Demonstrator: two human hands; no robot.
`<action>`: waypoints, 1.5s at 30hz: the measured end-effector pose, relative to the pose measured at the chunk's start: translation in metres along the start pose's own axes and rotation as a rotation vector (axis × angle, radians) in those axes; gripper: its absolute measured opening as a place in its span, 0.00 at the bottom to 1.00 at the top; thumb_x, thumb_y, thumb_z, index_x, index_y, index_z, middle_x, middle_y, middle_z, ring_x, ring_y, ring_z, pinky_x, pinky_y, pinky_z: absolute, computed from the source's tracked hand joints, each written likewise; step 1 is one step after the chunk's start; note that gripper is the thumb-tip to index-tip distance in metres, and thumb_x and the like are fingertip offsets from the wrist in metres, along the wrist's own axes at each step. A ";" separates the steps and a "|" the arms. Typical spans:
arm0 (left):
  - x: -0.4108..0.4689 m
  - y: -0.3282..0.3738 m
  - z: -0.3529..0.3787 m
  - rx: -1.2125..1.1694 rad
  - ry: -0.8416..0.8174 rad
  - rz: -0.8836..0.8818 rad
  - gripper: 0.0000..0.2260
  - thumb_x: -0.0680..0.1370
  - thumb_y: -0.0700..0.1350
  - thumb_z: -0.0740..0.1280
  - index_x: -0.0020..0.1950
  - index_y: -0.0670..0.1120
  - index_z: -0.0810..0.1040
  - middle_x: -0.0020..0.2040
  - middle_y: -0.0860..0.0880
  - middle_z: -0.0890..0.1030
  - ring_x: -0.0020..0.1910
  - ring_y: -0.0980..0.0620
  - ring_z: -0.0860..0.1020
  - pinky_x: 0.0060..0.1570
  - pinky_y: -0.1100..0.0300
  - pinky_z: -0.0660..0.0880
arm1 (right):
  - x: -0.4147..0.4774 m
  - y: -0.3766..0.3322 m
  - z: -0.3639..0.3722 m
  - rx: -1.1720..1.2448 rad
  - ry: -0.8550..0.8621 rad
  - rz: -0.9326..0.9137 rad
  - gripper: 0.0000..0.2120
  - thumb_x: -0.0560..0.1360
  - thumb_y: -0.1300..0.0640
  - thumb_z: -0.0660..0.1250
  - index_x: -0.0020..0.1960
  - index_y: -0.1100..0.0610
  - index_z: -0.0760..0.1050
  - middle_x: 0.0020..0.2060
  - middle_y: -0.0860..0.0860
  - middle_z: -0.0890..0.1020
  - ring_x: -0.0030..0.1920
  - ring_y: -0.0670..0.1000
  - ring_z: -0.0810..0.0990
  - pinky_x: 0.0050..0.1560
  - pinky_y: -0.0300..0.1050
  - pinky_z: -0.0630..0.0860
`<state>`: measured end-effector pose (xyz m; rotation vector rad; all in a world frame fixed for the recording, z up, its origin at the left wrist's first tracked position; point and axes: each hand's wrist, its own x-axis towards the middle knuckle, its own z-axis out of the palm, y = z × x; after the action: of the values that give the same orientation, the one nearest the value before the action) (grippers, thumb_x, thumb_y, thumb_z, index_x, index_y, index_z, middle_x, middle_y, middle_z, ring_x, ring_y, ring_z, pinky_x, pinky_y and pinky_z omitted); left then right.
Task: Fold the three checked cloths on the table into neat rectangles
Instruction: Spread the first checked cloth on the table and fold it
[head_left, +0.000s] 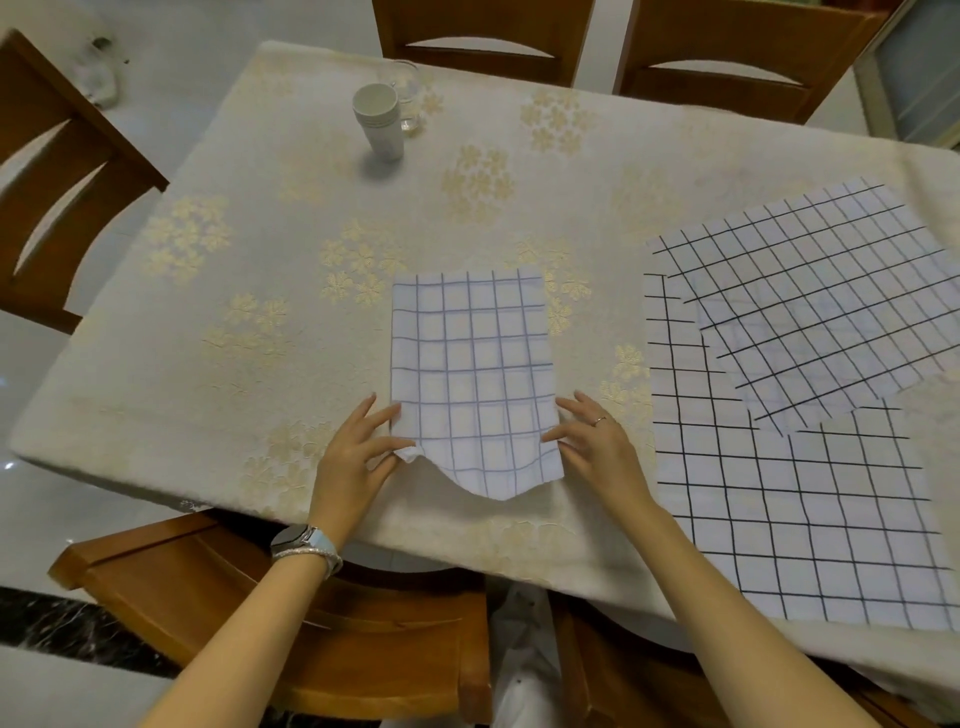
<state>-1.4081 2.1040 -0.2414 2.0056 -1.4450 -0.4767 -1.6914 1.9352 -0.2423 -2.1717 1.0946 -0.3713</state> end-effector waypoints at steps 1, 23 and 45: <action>-0.002 -0.001 -0.001 -0.023 -0.001 -0.007 0.09 0.74 0.39 0.73 0.51 0.50 0.85 0.66 0.54 0.78 0.75 0.51 0.66 0.68 0.55 0.66 | -0.002 0.001 -0.002 0.008 0.008 -0.022 0.11 0.73 0.68 0.71 0.47 0.53 0.83 0.65 0.53 0.79 0.72 0.54 0.67 0.67 0.56 0.71; 0.060 0.025 0.005 -0.350 0.039 -0.488 0.12 0.81 0.52 0.63 0.40 0.48 0.72 0.27 0.50 0.68 0.27 0.54 0.65 0.29 0.59 0.65 | 0.061 -0.025 -0.007 0.180 0.100 0.376 0.08 0.81 0.47 0.61 0.48 0.50 0.73 0.34 0.58 0.82 0.36 0.61 0.80 0.31 0.50 0.73; 0.089 0.024 0.018 0.186 0.026 -0.670 0.10 0.82 0.52 0.59 0.55 0.46 0.70 0.37 0.48 0.78 0.31 0.48 0.76 0.28 0.58 0.69 | 0.120 -0.023 0.006 -0.147 0.182 0.497 0.13 0.78 0.43 0.64 0.49 0.53 0.73 0.38 0.47 0.81 0.36 0.50 0.79 0.35 0.45 0.76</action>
<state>-1.4062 2.0106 -0.2332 2.6246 -0.7885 -0.6000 -1.6016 1.8524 -0.2362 -1.9229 1.7571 -0.2683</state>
